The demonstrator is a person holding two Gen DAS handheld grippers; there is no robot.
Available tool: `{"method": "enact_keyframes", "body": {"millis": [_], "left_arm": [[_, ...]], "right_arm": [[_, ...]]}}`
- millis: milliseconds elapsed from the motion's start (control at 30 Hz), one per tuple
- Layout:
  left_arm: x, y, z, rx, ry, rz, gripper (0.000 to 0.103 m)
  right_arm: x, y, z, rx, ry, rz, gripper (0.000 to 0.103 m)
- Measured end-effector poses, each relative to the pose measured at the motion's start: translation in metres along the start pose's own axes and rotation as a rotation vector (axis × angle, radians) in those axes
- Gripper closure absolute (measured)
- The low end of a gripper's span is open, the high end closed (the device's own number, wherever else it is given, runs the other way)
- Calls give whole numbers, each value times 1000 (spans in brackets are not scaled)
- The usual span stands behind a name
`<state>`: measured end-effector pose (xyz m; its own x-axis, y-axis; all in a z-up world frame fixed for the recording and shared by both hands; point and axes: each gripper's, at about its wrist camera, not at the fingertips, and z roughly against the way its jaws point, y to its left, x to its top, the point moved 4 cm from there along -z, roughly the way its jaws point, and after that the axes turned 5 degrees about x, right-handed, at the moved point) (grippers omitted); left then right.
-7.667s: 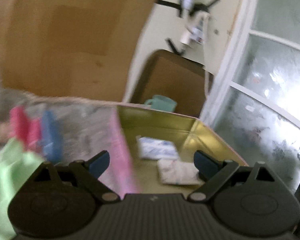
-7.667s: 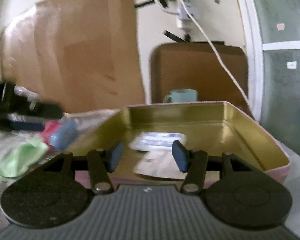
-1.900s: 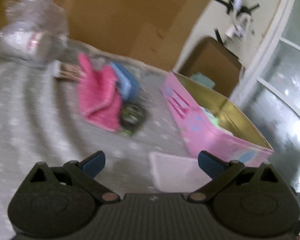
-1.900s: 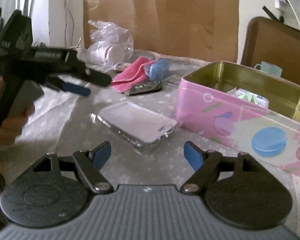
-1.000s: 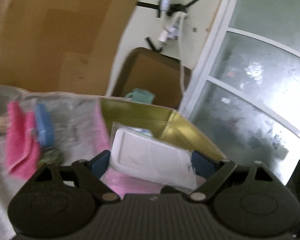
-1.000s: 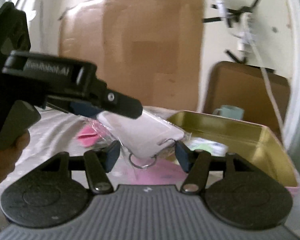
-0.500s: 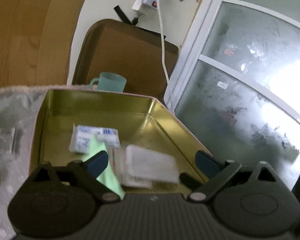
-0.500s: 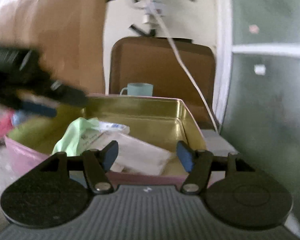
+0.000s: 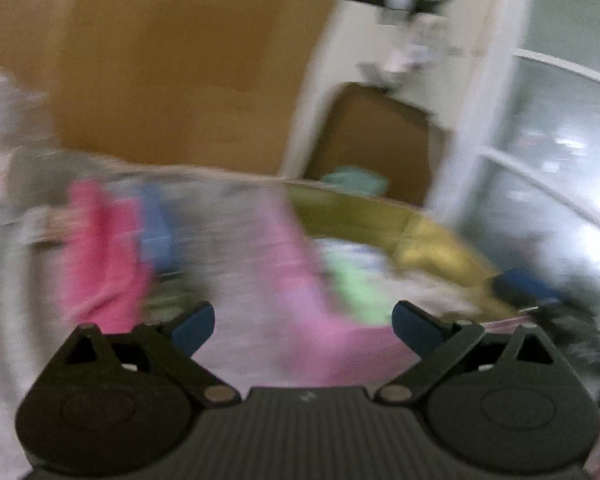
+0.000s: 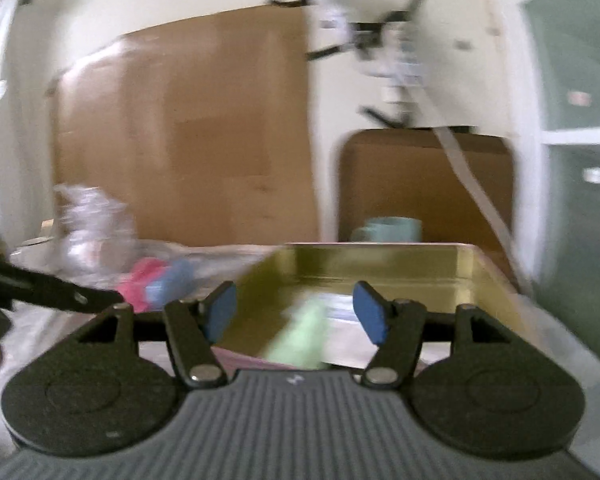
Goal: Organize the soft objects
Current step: 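Grasp the blue case with the right gripper and lift it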
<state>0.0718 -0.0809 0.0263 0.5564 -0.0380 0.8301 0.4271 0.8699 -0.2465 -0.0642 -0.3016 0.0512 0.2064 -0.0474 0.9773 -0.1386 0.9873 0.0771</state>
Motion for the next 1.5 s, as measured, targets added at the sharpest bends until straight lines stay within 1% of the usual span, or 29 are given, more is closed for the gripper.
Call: {"method": "enact_keyframes", "body": {"millis": [100, 133, 200, 233, 300, 333, 367, 400, 500, 600, 633, 700, 733, 767, 800, 833, 933, 1000, 1100, 1167, 1233, 1300, 1367, 1433, 1467, 1500], "left_arm": [[-8, 59, 8, 183, -9, 31, 4], [-10, 78, 11, 227, -21, 45, 4], [-15, 107, 15, 291, -40, 75, 4], [-18, 116, 16, 306, -42, 88, 4], [-29, 128, 14, 304, -43, 108, 9], [-32, 132, 12, 279, -19, 137, 9], [-30, 133, 15, 248, -44, 143, 6], [-30, 132, 18, 250, -68, 137, 5], [-28, 129, 21, 240, -89, 109, 5], [-29, 123, 23, 234, -112, 98, 5], [-30, 125, 23, 233, -116, 99, 5], [-30, 125, 23, 231, -122, 101, 5], [-29, 123, 23, 231, -124, 101, 5], [-30, 123, 24, 230, -127, 100, 5], [-30, 122, 24, 231, -129, 99, 5], [-30, 122, 24, 231, -130, 99, 5], [-30, 124, 25, 228, -133, 107, 4], [-29, 126, 25, 227, -131, 120, 4], [-29, 131, 25, 221, -128, 144, 3], [-29, 133, 26, 216, -126, 158, 3], [-30, 134, 26, 209, -120, 169, 3], [-30, 135, 25, 201, -110, 172, 3], [-31, 134, 24, 186, -100, 173, 1], [-31, 133, 24, 179, -94, 171, 1], [-32, 133, 23, 177, -88, 169, 1], [-32, 133, 22, 176, -79, 168, 1]], "right_arm": [[0, 39, -23, 111, 49, 17, 36], [-1, 51, -34, 141, 72, 22, 36], [-1, 74, -59, 190, 110, 32, 38], [1, 85, -71, 208, 126, 33, 40], [4, 103, -100, 215, 158, 29, 40], [6, 111, -117, 205, 174, 28, 40], [7, 118, -133, 192, 190, 30, 40], [7, 124, -147, 175, 204, 33, 40], [0, 135, -197, 119, 263, 46, 40], [-12, 138, -235, 50, 333, 58, 40], [-15, 137, -242, 29, 348, 56, 40], [-19, 130, -259, -4, 378, 34, 48], [-21, 128, -265, 1, 391, 19, 63], [-22, 125, -266, 7, 403, 3, 66], [-22, 124, -266, 3, 403, 0, 66], [-20, 126, -263, -2, 400, 9, 66], [-13, 134, -244, 9, 353, 48, 66], [-7, 140, -217, 33, 318, 85, 66], [-11, 147, -166, 90, 293, 148, 66], [-22, 150, -123, 129, 280, 203, 66], [-35, 151, -80, 165, 256, 274, 66], [-49, 153, -40, 192, 229, 375, 66], [-65, 152, -6, 192, 215, 495, 66], [-76, 146, 19, 159, 196, 581, 66], [-79, 140, 28, 131, 194, 595, 66], [-81, 134, 33, 110, 197, 582, 64]]}}
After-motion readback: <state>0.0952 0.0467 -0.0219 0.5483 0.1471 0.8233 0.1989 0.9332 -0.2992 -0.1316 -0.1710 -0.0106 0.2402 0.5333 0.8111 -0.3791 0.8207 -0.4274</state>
